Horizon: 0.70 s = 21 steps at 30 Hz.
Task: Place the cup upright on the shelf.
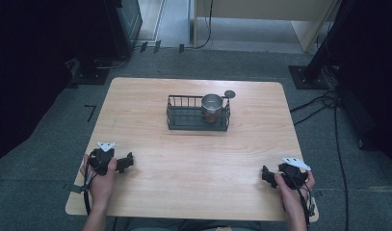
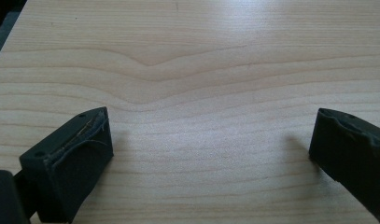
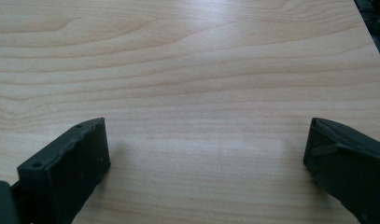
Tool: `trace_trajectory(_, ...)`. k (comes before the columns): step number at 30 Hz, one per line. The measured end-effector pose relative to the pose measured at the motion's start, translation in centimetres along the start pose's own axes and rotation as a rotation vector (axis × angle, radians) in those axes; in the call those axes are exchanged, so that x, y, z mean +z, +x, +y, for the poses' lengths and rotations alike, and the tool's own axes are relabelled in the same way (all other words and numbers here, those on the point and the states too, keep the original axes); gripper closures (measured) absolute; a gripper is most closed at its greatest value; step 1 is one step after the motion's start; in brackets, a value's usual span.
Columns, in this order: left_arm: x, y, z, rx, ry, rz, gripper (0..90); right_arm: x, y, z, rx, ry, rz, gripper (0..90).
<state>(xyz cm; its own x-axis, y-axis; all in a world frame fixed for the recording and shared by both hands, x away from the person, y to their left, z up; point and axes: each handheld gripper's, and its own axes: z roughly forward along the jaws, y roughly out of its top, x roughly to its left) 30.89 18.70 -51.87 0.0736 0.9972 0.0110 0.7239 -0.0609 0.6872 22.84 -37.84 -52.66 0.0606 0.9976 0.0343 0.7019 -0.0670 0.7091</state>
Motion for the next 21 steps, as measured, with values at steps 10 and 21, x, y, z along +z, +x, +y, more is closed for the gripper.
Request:
trace_trajectory(10, 0.0, 0.0, -0.01, 0.0, 0.0, 0.0, 0.0, -0.58, -0.59, -0.69, -0.024, -0.002, 0.014, 0.0)
trace_trajectory(21, 0.0, 0.01, -0.01, 0.0, 0.0, 0.0, 0.0, -0.67, -0.33, -0.81, -0.001, -0.003, -0.005, 0.0)
